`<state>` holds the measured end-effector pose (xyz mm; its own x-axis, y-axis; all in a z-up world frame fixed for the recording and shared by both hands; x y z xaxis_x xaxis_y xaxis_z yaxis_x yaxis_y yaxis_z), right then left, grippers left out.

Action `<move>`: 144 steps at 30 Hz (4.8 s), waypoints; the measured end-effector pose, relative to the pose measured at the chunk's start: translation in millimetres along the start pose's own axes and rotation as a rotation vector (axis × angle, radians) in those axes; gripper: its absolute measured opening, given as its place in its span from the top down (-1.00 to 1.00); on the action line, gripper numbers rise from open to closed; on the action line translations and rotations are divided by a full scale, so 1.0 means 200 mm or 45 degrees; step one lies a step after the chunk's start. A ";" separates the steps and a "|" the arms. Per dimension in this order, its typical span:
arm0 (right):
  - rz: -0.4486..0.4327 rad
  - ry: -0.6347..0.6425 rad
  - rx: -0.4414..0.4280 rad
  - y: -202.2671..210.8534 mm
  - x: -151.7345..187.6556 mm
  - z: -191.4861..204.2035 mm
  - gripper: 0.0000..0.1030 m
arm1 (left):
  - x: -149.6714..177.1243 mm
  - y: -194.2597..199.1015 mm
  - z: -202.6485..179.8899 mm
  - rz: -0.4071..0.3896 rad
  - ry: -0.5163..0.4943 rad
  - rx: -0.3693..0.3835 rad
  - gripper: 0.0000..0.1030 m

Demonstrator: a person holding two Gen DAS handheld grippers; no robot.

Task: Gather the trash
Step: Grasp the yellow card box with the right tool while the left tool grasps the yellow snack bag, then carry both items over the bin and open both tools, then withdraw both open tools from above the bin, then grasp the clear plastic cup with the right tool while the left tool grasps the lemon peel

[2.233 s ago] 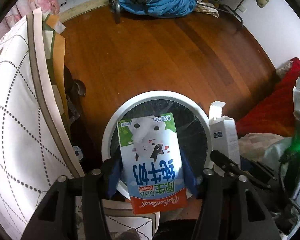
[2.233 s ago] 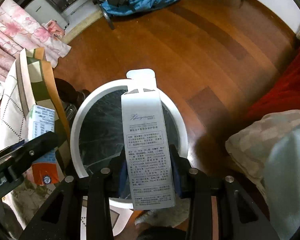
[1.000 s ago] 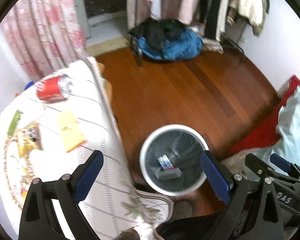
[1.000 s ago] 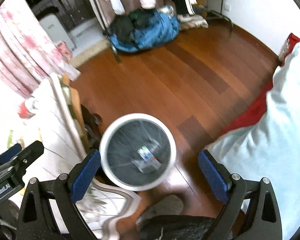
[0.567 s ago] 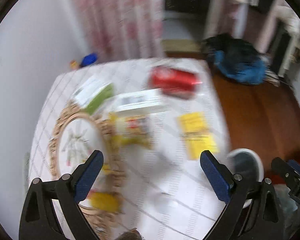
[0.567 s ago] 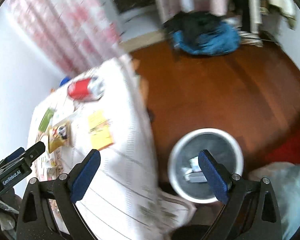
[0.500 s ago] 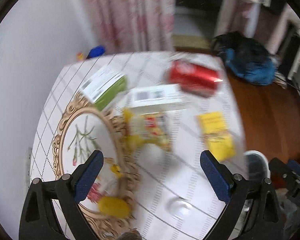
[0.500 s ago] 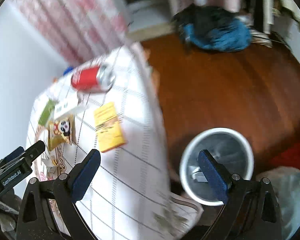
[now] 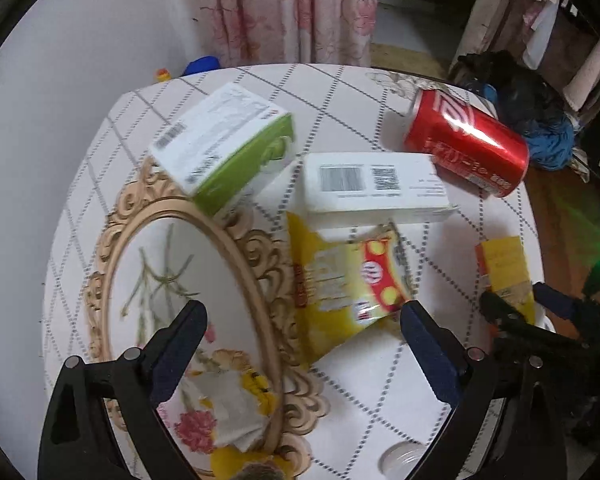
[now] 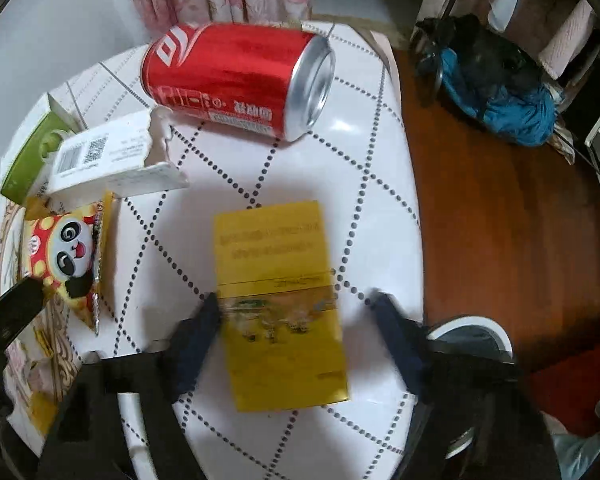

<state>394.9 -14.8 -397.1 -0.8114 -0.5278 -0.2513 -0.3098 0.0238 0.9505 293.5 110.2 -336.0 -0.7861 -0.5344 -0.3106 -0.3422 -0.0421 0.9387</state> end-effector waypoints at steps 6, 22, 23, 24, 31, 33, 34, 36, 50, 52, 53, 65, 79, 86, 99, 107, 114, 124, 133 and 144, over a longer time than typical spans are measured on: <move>0.056 -0.078 -0.021 0.01 0.07 -0.16 -0.15 | -0.03 -0.12 -0.10 0.062 -0.002 0.037 -0.92; 0.080 -0.075 0.035 0.00 0.00 -0.12 -0.15 | -0.04 -0.15 -0.10 0.009 -0.061 0.059 -0.13; 0.079 -0.076 0.036 0.00 -0.01 -0.12 -0.15 | -0.04 -0.14 -0.10 0.007 -0.062 0.060 -0.10; 0.077 -0.077 0.035 0.00 -0.01 -0.12 -0.15 | -0.04 -0.14 -0.10 0.005 -0.064 0.059 -0.08; 0.060 -0.082 0.036 -0.01 0.00 -0.13 -0.15 | -0.02 -0.11 -0.10 -0.021 -0.092 0.027 0.02; 0.054 -0.082 0.039 0.00 0.01 -0.13 -0.14 | -0.02 -0.09 -0.10 -0.026 -0.099 0.022 0.03; 0.048 -0.082 0.041 0.01 0.01 -0.12 -0.14 | -0.01 -0.08 -0.10 -0.032 -0.103 0.017 0.03; 0.042 -0.088 0.023 0.02 0.02 -0.11 -0.14 | 0.00 -0.05 -0.10 -0.045 -0.109 0.009 0.03; -0.180 -0.211 -0.106 0.44 0.27 -0.24 -0.14 | 0.17 0.38 -0.31 -0.226 -0.227 0.055 0.03; -0.218 -0.227 -0.103 0.52 0.31 -0.30 -0.14 | 0.20 0.45 -0.39 -0.253 -0.257 0.082 0.03; -0.234 -0.239 -0.103 0.55 0.33 -0.34 -0.14 | 0.21 0.48 -0.42 -0.266 -0.271 0.093 0.03; -0.270 -0.469 -0.009 0.73 0.73 -1.09 -0.14 | 0.37 0.55 -1.06 -0.257 -0.467 0.312 0.03; 0.068 -0.766 -0.026 -0.05 1.10 -1.67 -0.14 | 0.58 -0.17 -1.68 0.148 -0.574 0.453 0.03; 0.166 -0.837 -0.140 -0.37 1.10 -1.71 -0.14 | 0.62 -0.36 -1.74 0.253 -0.594 0.439 -0.01; 0.263 -0.840 -0.152 -0.50 1.10 -1.67 -0.95 | 0.62 -0.35 -1.68 0.227 -0.608 0.342 -0.92; 0.251 -0.751 0.005 -0.31 1.12 -1.67 -0.95 | 0.59 -0.25 -1.61 0.170 -0.612 0.290 -0.92; 0.191 -0.708 0.048 -0.09 1.12 -1.66 -0.95 | 0.58 -0.10 -1.58 0.106 -0.614 0.280 -0.92; 0.060 -0.662 0.083 0.29 1.11 -1.59 -0.95 | 0.57 0.19 -1.50 0.006 -0.598 0.305 -0.92; -0.123 -0.673 0.042 0.73 1.04 -1.49 -0.95 | 0.48 0.57 -1.36 -0.158 -0.545 0.336 -0.92; -0.229 -0.439 -0.169 0.92 0.76 -0.73 -0.95 | 0.42 0.65 -0.30 -0.253 -0.178 0.029 -0.92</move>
<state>286.6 -214.3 -233.8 -0.8759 -0.1972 -0.4404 -0.4133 -0.1644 0.8956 213.3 9.4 -230.3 -0.7651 -0.3954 -0.5082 -0.5076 -0.1151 0.8539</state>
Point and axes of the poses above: each gripper's, at about its wrist camera, not at the fingertips, and y roughly against the way its jaws point, z to its left, x to its underside, the point moved 5 cm from there along -y, roughly the way its jaws point, and after that the axes turned 9 degrees about x, right-handed, at the moved point
